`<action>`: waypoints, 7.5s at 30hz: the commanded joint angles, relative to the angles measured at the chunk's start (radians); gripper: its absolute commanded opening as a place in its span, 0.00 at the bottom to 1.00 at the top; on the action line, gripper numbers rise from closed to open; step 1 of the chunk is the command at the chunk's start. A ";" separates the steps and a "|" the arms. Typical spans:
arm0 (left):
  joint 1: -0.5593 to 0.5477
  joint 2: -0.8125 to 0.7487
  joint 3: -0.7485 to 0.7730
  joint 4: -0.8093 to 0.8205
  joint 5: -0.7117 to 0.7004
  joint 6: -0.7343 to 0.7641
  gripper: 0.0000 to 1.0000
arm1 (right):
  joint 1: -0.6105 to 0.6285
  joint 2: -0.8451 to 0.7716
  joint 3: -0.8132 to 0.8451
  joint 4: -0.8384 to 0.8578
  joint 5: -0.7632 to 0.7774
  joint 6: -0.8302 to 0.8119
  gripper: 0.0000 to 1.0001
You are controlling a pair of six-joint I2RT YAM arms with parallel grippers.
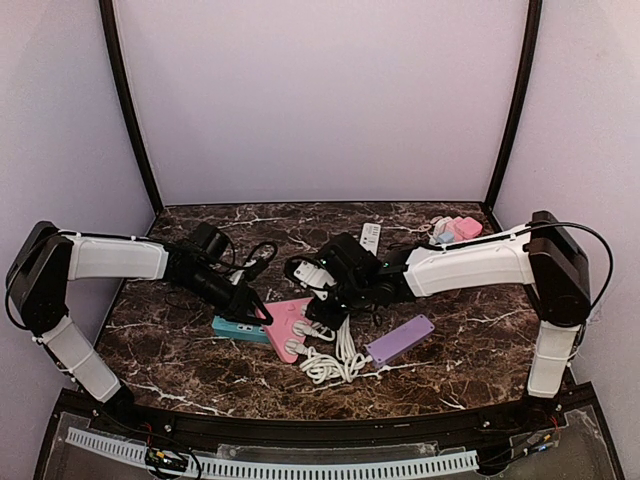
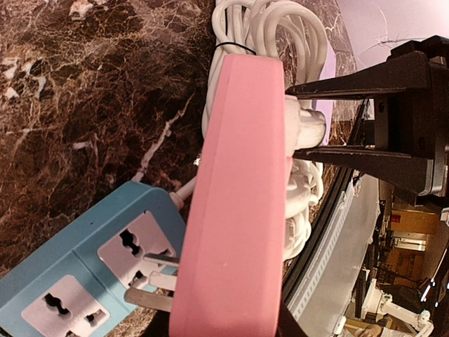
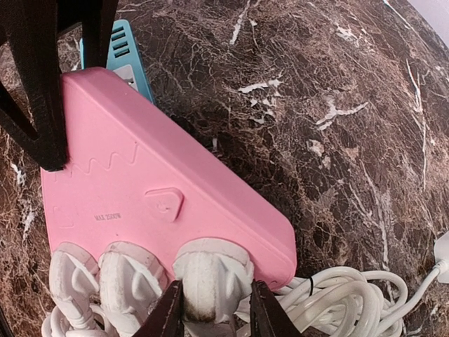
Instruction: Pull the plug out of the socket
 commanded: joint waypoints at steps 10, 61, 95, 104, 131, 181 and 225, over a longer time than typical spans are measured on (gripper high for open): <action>-0.010 0.029 0.007 -0.022 -0.036 0.029 0.24 | 0.028 0.024 0.001 0.051 0.018 -0.032 0.02; -0.009 0.035 0.019 -0.083 -0.188 0.047 0.21 | 0.073 -0.087 -0.135 0.257 0.193 0.027 0.00; -0.001 0.014 0.021 -0.094 -0.224 0.064 0.19 | -0.013 -0.169 -0.212 0.334 -0.051 0.189 0.00; -0.001 0.014 0.023 -0.099 -0.238 0.064 0.19 | 0.041 -0.166 -0.204 0.317 0.133 0.137 0.00; -0.001 0.019 0.027 -0.111 -0.262 0.065 0.18 | 0.135 -0.149 -0.170 0.314 0.273 0.106 0.00; 0.033 0.039 0.032 -0.139 -0.308 0.057 0.16 | 0.148 -0.135 -0.164 0.287 0.340 0.135 0.00; 0.047 -0.044 0.017 -0.090 -0.189 0.087 0.16 | -0.200 -0.015 0.147 0.236 0.270 0.250 0.00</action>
